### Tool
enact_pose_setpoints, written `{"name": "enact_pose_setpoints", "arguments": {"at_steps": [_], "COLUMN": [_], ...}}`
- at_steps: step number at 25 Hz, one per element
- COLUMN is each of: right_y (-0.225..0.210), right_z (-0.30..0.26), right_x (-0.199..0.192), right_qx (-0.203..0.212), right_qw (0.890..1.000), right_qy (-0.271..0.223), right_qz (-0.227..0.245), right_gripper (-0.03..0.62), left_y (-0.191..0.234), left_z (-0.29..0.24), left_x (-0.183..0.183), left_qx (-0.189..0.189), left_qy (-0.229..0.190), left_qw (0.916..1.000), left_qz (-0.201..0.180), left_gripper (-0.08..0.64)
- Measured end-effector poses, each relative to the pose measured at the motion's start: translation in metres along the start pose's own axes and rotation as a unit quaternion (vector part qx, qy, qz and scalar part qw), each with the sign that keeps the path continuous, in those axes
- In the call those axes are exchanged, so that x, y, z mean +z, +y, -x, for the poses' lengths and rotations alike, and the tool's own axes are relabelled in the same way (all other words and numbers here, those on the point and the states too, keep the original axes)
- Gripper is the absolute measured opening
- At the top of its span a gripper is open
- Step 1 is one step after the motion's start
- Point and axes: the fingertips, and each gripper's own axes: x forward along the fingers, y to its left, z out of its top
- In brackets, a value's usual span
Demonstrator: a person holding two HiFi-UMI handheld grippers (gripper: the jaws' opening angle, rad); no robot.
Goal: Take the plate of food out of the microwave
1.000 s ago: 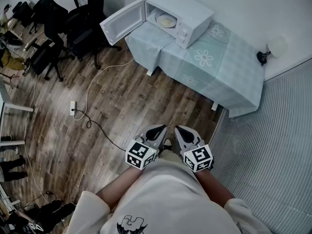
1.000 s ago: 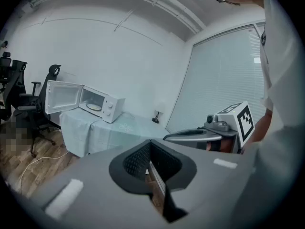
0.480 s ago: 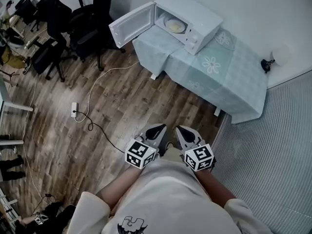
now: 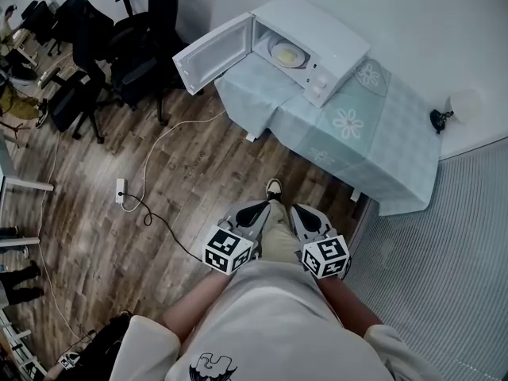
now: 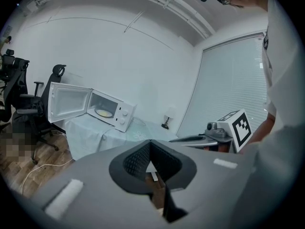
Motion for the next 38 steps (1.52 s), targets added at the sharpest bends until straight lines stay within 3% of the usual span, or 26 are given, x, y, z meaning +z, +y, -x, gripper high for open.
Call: {"name": "enact_pose_setpoints", "arguments": {"at_steps": [7, 13, 17, 21, 26, 33, 38], "right_y": [-0.091, -0.155, -0.184, -0.197, -0.214, -0.228, -0.257], "right_z": [-0.109, -0.187, -0.220, -0.247, -0.270, -0.322, -0.356], "right_x": [0.055, 0.128, 0.154, 0.160, 0.159, 0.165, 0.162], "right_qx": [0.023, 0.044, 0.067, 0.062, 0.013, -0.027, -0.070], "right_qw": [1.000, 0.998, 0.995, 0.996, 0.999, 0.999, 0.993], "right_qy": [-0.008, -0.002, 0.011, 0.026, 0.038, 0.021, 0.010], "right_qz": [-0.014, 0.052, 0.079, 0.060, 0.030, -0.038, -0.097], "right_gripper": [0.014, 0.014, 0.014, 0.014, 0.014, 0.014, 0.014], "left_y": [0.091, 0.162, 0.199, 0.224, 0.254, 0.302, 0.325], "left_z": [-0.084, -0.168, -0.204, -0.225, -0.244, -0.263, -0.279], "left_x": [0.055, 0.135, 0.168, 0.178, 0.191, 0.186, 0.188], "left_qx": [0.030, 0.047, 0.054, 0.033, 0.015, 0.012, 0.017], "left_qy": [0.020, 0.014, 0.005, 0.023, 0.027, 0.049, 0.043], "left_qw": [0.9993, 0.9984, 0.9984, 0.9989, 0.9993, 0.9980, 0.9981], "left_qz": [-0.009, -0.028, -0.016, -0.025, -0.020, -0.037, -0.040], "left_gripper": [0.003, 0.003, 0.003, 0.003, 0.003, 0.003, 0.003]}}
